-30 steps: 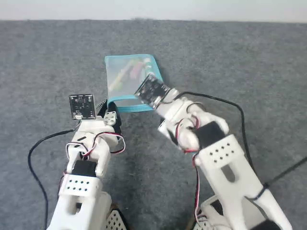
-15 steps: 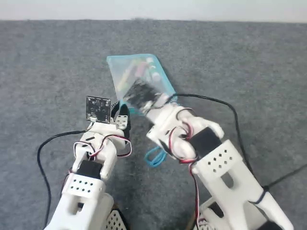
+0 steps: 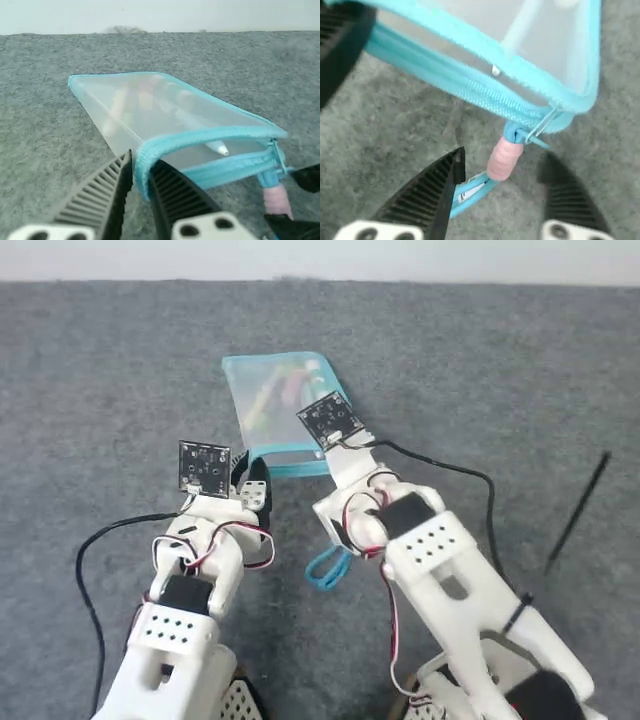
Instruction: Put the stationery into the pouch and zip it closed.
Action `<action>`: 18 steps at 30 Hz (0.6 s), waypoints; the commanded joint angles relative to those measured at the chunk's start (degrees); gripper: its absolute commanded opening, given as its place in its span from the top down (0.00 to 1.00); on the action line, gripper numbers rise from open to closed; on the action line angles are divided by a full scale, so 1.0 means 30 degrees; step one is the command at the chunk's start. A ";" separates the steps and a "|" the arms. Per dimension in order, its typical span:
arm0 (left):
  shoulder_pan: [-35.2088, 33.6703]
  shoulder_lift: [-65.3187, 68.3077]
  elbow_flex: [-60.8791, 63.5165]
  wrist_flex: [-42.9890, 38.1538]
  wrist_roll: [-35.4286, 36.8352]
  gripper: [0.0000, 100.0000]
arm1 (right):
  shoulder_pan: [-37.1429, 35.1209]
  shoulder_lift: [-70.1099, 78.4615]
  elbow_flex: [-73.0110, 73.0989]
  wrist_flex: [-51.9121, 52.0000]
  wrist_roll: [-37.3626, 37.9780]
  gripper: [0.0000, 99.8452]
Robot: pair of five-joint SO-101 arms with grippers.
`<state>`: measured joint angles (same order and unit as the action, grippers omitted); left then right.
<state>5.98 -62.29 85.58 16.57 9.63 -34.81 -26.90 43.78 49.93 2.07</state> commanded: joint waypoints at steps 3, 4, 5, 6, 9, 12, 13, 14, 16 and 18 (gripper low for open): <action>0.0205 0.0059 -0.0601 -0.0059 -0.0147 0.99 | 0.0952 0.1451 -0.0498 -0.2212 -0.0293 0.71; 0.0205 0.0059 -0.0601 -0.0059 -0.0147 0.99 | 0.1158 0.1744 -0.0498 -0.2681 -0.0293 0.72; 0.0205 0.0059 -0.0601 -0.0059 -0.0147 0.99 | 0.1392 0.2007 -0.0498 -0.3033 -0.0293 0.74; 0.0205 0.0059 -0.0601 -0.0059 -0.0147 0.99 | 0.1568 0.2242 -0.0498 -0.3355 -0.0293 0.76; 0.0205 0.0059 -0.0601 -0.0059 -0.0147 0.99 | 0.1744 0.2916 -0.0469 -0.4234 -0.0176 0.82; 0.0205 0.0059 -0.0601 -0.0059 -0.0147 0.99 | 0.1773 0.3766 -0.0410 -0.4996 -0.0147 0.89; 0.0205 0.0059 -0.0601 -0.0059 -0.0147 0.99 | 0.1773 0.3883 -0.0410 -0.5055 -0.0147 0.92; 0.0205 0.0059 -0.0601 -0.0059 -0.0147 0.99 | 0.1802 0.4029 -0.0410 -0.5055 -0.0147 0.95; 0.0205 0.0059 -0.0601 -0.0059 -0.0147 0.99 | 0.1832 0.3795 -0.0440 -0.4967 -0.0147 1.00; 0.0205 0.0059 -0.0601 -0.0059 -0.0147 0.99 | 0.1832 0.3062 -0.0615 -0.4029 0.0000 0.99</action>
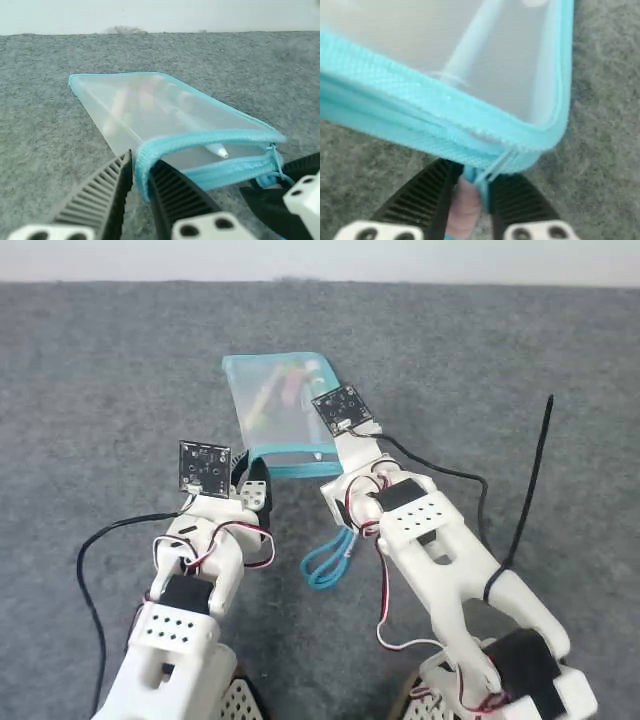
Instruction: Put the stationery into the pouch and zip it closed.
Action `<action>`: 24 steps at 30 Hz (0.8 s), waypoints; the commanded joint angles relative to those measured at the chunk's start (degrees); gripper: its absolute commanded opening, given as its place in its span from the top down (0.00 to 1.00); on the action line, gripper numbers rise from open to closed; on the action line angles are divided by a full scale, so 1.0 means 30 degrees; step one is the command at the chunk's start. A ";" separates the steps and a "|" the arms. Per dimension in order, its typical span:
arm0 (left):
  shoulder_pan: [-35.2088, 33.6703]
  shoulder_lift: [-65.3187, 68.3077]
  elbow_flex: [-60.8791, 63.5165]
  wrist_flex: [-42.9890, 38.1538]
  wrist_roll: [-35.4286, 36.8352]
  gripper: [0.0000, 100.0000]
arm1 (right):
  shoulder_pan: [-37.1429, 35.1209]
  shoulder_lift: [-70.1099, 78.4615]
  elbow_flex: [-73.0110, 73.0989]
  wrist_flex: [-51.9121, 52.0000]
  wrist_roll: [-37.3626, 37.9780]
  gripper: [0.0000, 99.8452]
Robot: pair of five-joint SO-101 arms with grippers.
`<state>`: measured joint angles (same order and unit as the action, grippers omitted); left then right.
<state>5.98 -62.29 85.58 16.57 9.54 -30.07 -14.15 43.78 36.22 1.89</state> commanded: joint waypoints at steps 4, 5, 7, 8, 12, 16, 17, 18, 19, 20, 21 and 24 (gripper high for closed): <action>0.0234 0.0059 -0.0601 -0.0059 -0.0117 0.99 | 0.0249 -0.3883 -0.2168 0.4264 0.0967 0.99; 0.0264 0.0059 -0.0601 0.0000 -0.0117 0.99 | 0.0161 -0.4557 -0.2667 0.5114 0.1026 0.99; 0.0293 0.0059 -0.0601 0.0059 -0.0117 0.99 | -0.0073 -0.5495 -0.3663 0.6520 0.1348 0.99; 0.0293 0.0059 -0.0601 0.0293 -0.0117 0.99 | -0.0425 -0.5700 -0.4161 0.7136 0.1905 0.99; 0.0352 0.0059 -0.0747 0.0938 -0.0205 0.99 | -0.1832 -0.5436 -0.6037 0.8835 0.3751 0.99; 0.0410 0.0059 -0.0982 0.1172 -0.0264 0.99 | -0.2711 -0.4088 -0.7473 0.9392 0.4630 0.99; 0.0615 0.0059 -0.1099 0.1436 -0.0469 0.99 | -0.2857 -0.3531 -0.7766 0.9363 0.4630 0.99; 0.0967 0.0059 -0.1158 0.1641 -0.0850 0.99 | -0.3004 -0.2857 -0.8088 0.9304 0.4659 0.99; 0.1377 0.0059 -0.1158 0.1758 -0.1114 0.99 | -0.3121 -0.2183 -0.8469 0.9304 0.4659 0.99; 0.1758 0.0059 -0.1128 0.1788 -0.1260 0.99 | -0.3238 -0.1538 -0.8908 0.9392 0.4659 0.99; 0.2022 0.0059 -0.1099 0.1817 -0.1348 0.99 | -0.3267 -0.0864 -0.9377 0.9480 0.4659 0.99; 0.1993 0.0029 -0.1216 0.2051 -0.1348 0.99 | -0.2916 0.0484 -1.0374 1.0974 0.4689 0.99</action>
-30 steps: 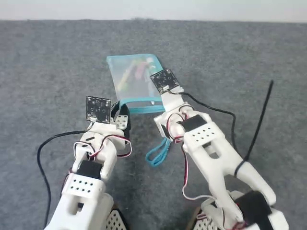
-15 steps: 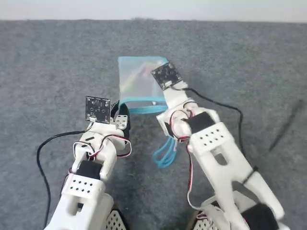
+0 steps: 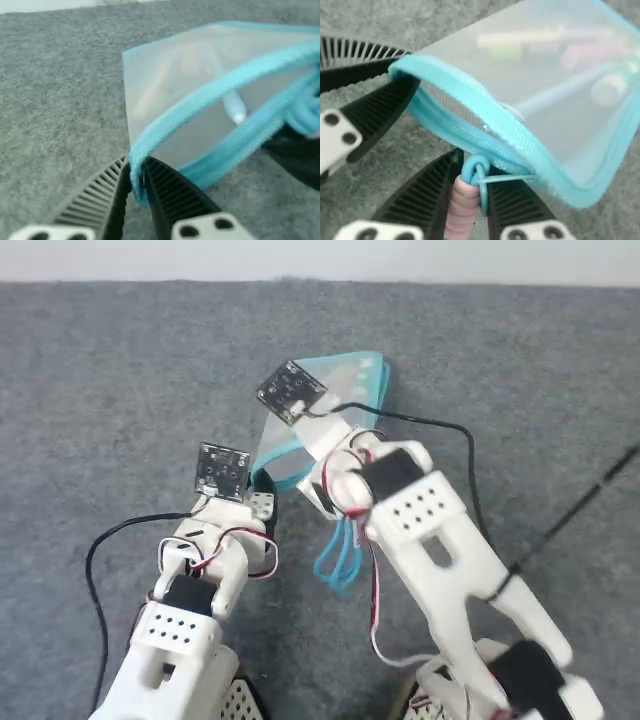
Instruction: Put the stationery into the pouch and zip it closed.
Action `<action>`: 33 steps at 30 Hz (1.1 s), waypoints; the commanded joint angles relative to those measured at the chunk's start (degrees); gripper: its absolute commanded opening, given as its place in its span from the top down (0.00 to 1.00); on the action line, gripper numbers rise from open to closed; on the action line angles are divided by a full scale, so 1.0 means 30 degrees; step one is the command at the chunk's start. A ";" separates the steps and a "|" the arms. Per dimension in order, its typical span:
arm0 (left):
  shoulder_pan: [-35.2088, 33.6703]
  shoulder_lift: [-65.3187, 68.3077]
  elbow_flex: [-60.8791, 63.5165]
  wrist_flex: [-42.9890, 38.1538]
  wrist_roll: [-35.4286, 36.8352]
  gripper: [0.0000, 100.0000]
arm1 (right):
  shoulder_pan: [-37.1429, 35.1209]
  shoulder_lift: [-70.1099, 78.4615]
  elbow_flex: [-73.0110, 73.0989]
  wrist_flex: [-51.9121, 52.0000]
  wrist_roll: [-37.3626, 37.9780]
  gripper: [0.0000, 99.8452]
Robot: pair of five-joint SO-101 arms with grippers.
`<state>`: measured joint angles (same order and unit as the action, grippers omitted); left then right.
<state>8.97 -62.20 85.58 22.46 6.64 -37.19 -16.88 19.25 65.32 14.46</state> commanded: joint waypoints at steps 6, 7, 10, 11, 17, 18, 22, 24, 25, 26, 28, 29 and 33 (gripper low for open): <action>-0.0234 0.0029 -0.1861 0.0059 -0.0059 0.99 | -0.0278 0.0190 -0.1758 0.2300 0.0821 0.99; 0.0176 0.0029 -0.1861 0.0088 -0.0088 0.99 | -0.0864 -0.0278 -0.1788 0.2271 0.0850 0.99; 0.0733 0.0029 -0.1861 0.0440 -0.0117 0.99 | -0.2330 -0.1714 -0.1758 0.2007 0.0879 0.99; 0.0733 0.0029 -0.1861 0.0557 -0.0176 0.99 | -0.2330 -0.2007 -0.1670 0.1890 0.1143 0.99; -0.0674 -0.0029 -0.1949 0.0586 -0.0469 0.99 | -0.1421 -0.2564 -0.0117 0.2271 0.2374 0.99; -0.1231 -0.0117 -0.1949 0.0557 -0.0469 0.99 | -0.1011 -0.2564 0.0352 0.2125 0.2344 0.99; -0.2784 -0.0117 -0.2505 0.0586 -0.0469 0.99 | 0.0161 -0.2418 0.1436 0.1685 0.2374 0.99; -0.3194 -0.0029 -0.2681 0.0557 -0.0498 0.99 | 0.0132 -0.2388 0.1495 0.1626 0.2344 0.99; -0.3282 -0.0029 -0.2681 0.0557 -0.0557 0.99 | 0.0073 -0.2388 0.1407 0.1538 0.2344 0.99; -0.3253 -0.0029 -0.2681 0.0586 -0.0586 0.99 | -0.0190 -0.2388 0.1289 0.1333 0.2344 0.99; -0.2901 0.0000 -0.2652 0.0615 -0.0615 0.99 | -0.0923 -0.2359 0.0879 0.0952 0.2315 0.99; -0.2491 0.0000 -0.2535 0.0645 -0.0645 0.99 | -0.1245 -0.2330 0.0703 0.0777 0.2315 0.99; -0.1143 -0.0059 -0.2359 0.1114 -0.1143 0.99 | -0.2564 -0.1509 0.0088 -0.0454 0.2051 0.99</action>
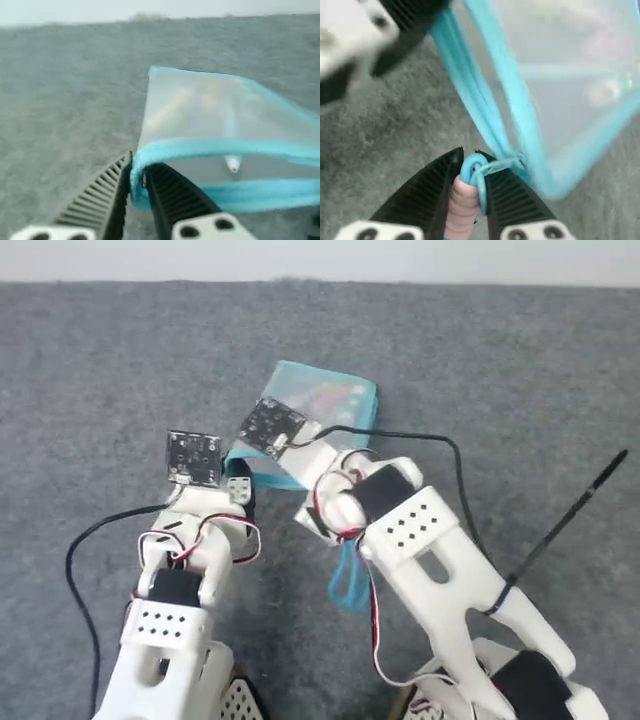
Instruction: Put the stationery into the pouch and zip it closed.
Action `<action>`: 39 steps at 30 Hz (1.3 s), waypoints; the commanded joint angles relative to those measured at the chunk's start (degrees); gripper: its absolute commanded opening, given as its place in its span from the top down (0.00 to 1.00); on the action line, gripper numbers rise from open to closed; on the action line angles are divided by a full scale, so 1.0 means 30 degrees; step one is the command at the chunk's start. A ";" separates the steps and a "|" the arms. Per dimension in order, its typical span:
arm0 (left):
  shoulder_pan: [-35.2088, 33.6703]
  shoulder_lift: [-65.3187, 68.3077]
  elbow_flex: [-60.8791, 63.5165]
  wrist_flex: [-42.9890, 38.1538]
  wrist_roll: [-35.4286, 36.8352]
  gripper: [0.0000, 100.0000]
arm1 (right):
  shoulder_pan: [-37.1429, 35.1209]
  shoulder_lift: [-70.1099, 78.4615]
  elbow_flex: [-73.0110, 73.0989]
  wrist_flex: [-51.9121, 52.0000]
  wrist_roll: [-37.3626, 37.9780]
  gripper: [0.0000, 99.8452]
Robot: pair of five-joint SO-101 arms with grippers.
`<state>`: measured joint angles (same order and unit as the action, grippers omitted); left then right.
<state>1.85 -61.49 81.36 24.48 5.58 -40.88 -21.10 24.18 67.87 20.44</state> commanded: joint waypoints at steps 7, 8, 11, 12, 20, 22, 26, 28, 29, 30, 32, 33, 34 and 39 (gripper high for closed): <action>0.0322 -0.0234 -0.1011 0.0352 -0.0498 0.99 | -0.1685 0.0366 -0.2139 -0.1744 0.0029 0.99; 0.0322 -0.0234 -0.1011 0.0352 -0.0498 0.99 | -0.1656 0.0366 -0.2081 -0.1626 0.0000 0.99; 0.0234 -0.0234 -0.1040 0.0352 -0.0469 0.99 | -0.1568 0.0337 -0.2081 -0.0396 -0.0029 0.90; 0.0205 -0.0234 -0.1040 0.0264 -0.0440 0.99 | -0.1568 0.0278 -0.2081 0.0073 -0.0059 0.84; 0.0000 -0.0234 -0.0952 -0.0117 -0.0527 0.99 | -0.1070 -0.4645 0.0176 0.0982 0.0059 0.66; 0.0000 -0.0234 -0.0952 -0.0117 -0.0527 0.99 | -0.0308 -0.6549 0.1582 0.0630 0.0147 0.66; 0.0000 -0.0234 -0.1011 -0.0088 -0.0557 0.99 | 0.2359 -0.9392 0.4601 -0.1158 0.1993 0.66; 0.0000 -0.0234 -0.1011 -0.0059 -0.0557 0.99 | 0.3590 -0.9890 0.6242 -0.2886 0.3370 0.66; 0.0000 -0.0234 -0.1011 -0.0059 -0.0557 0.99 | 0.4059 -0.9890 0.6974 -0.3678 0.4044 0.66; 0.0000 -0.0234 -0.1011 -0.0059 -0.0557 0.99 | 0.4381 -0.9802 0.7648 -0.4322 0.4659 0.66; 0.0000 -0.0234 -0.1011 -0.0059 -0.0557 0.99 | 0.4703 -0.9392 0.8703 -0.5348 0.5480 0.66; 0.0000 -0.0234 -0.1011 -0.0059 -0.0557 0.99 | 0.4762 -0.9070 0.9026 -0.5758 0.5773 0.66; 0.0000 -0.0234 -0.1011 -0.0059 -0.0557 0.99 | 0.4791 -0.8689 0.9172 -0.6110 0.5890 0.66; 0.0000 -0.0234 -0.1011 -0.0059 -0.0557 0.99 | 0.4821 -0.6051 0.9172 -0.8308 0.5919 0.66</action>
<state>2.29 -61.49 81.36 25.36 4.18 -27.43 -44.57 51.87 49.32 37.14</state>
